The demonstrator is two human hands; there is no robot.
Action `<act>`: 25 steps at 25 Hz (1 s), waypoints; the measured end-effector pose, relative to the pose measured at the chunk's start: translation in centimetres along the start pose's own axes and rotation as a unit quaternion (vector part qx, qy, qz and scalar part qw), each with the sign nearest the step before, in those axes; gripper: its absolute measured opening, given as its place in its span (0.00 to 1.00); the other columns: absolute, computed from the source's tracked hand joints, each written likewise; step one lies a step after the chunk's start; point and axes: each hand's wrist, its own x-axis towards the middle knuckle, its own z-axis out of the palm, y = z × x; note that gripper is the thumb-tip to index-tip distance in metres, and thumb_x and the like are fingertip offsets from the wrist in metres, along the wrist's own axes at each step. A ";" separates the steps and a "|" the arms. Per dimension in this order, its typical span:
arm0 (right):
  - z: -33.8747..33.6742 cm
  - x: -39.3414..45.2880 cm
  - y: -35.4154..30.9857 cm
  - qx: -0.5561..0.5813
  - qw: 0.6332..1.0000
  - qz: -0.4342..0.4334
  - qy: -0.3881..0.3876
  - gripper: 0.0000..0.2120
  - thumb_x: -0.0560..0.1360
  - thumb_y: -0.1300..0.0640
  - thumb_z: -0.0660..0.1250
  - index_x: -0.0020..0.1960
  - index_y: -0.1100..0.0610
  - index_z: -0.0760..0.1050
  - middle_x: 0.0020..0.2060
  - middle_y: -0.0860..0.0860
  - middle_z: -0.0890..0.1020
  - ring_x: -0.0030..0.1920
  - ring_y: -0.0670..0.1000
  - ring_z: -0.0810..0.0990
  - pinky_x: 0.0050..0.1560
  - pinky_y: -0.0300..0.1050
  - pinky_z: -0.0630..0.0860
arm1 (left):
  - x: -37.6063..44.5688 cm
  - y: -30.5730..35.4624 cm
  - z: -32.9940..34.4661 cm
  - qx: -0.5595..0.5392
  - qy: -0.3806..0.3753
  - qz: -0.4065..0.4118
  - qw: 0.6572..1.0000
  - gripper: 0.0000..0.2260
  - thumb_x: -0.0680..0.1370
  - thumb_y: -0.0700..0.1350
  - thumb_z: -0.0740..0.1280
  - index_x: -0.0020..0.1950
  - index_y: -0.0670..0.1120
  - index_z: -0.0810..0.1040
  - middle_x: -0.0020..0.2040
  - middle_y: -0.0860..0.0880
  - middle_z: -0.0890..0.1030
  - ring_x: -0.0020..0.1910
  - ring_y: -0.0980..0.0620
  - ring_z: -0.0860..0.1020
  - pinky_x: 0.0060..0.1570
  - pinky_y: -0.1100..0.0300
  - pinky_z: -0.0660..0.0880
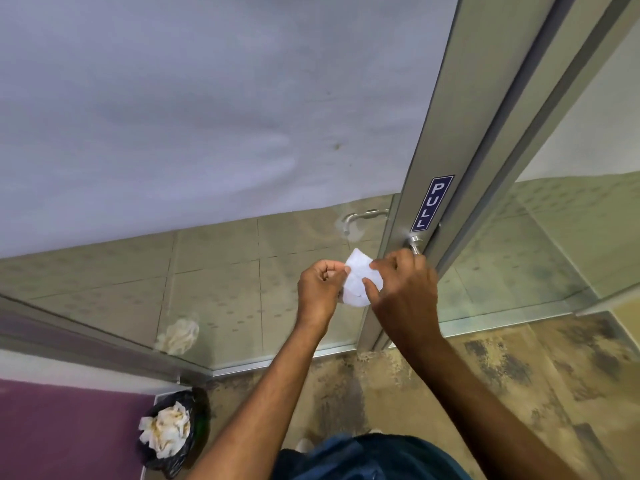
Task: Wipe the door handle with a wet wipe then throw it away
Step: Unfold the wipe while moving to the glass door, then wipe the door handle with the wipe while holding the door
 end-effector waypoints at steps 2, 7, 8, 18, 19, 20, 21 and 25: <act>0.2 0.0 -0.8 -0.053 0.998 -0.012 0.012 0.15 0.79 0.50 0.64 0.59 0.58 0.79 0.57 0.58 0.79 0.53 0.59 0.75 0.54 0.54 0.68 | 0.7 -0.2 0.3 0.026 0.001 0.006 1.000 0.05 0.82 0.40 0.74 0.46 0.44 0.86 0.42 0.45 0.87 0.38 0.48 0.82 0.40 0.50 0.82; 2.0 -1.0 -4.5 -0.108 0.993 -0.040 -0.025 0.19 0.86 0.56 0.50 0.69 0.62 0.73 0.56 0.58 0.82 0.55 0.57 0.80 0.70 0.59 0.67 | 0.8 -0.3 -0.1 0.067 -0.011 0.031 0.997 0.08 0.83 0.44 0.74 0.45 0.51 0.85 0.40 0.51 0.87 0.40 0.53 0.84 0.46 0.51 0.84; 2.3 -0.9 -4.8 -0.134 0.990 -0.030 -0.022 0.18 0.86 0.58 0.51 0.68 0.63 0.74 0.53 0.58 0.82 0.53 0.57 0.81 0.70 0.59 0.68 | 0.6 0.0 -0.4 0.085 -0.010 0.048 0.995 0.08 0.84 0.45 0.74 0.45 0.53 0.85 0.41 0.54 0.86 0.41 0.54 0.84 0.48 0.52 0.84; 3.3 2.0 -5.0 -0.019 0.999 0.029 -0.038 0.12 0.84 0.57 0.58 0.45 0.58 0.74 0.30 0.53 0.73 0.33 0.55 0.73 0.52 0.56 0.70 | -2.6 6.3 -4.2 0.244 0.102 0.457 0.849 0.08 0.81 0.39 0.67 0.58 0.46 0.84 0.55 0.50 0.85 0.56 0.51 0.79 0.55 0.60 0.74; 3.3 2.4 -4.9 -0.016 0.996 0.044 -0.072 0.13 0.85 0.52 0.55 0.44 0.55 0.71 0.27 0.49 0.70 0.29 0.52 0.70 0.52 0.54 0.68 | -2.6 7.3 -4.5 0.254 0.111 0.499 0.821 0.09 0.81 0.39 0.67 0.58 0.44 0.84 0.57 0.48 0.84 0.58 0.49 0.79 0.58 0.58 0.74; 3.1 2.8 -4.7 -0.030 0.994 0.047 -0.097 0.15 0.85 0.48 0.52 0.44 0.53 0.68 0.25 0.45 0.66 0.26 0.49 0.66 0.53 0.53 0.66 | -2.5 8.2 -4.6 0.266 0.120 0.535 0.793 0.10 0.80 0.39 0.66 0.59 0.44 0.84 0.59 0.46 0.84 0.61 0.46 0.79 0.60 0.54 0.74; 3.1 3.1 -4.6 -0.050 0.990 0.041 -0.121 0.17 0.84 0.45 0.48 0.44 0.52 0.67 0.24 0.44 0.63 0.24 0.47 0.61 0.53 0.53 0.65 | -2.3 9.1 -4.7 0.280 0.131 0.566 0.764 0.11 0.79 0.39 0.67 0.60 0.43 0.84 0.62 0.44 0.83 0.64 0.44 0.77 0.62 0.50 0.74; 3.5 3.3 -4.1 -0.095 0.981 0.011 -0.167 0.23 0.84 0.46 0.42 0.52 0.54 0.73 0.29 0.47 0.69 0.26 0.48 0.64 0.52 0.54 0.65 | -0.7 12.2 -4.7 0.351 0.163 0.629 0.674 0.19 0.77 0.39 0.69 0.68 0.44 0.81 0.77 0.38 0.75 0.78 0.38 0.66 0.79 0.37 0.64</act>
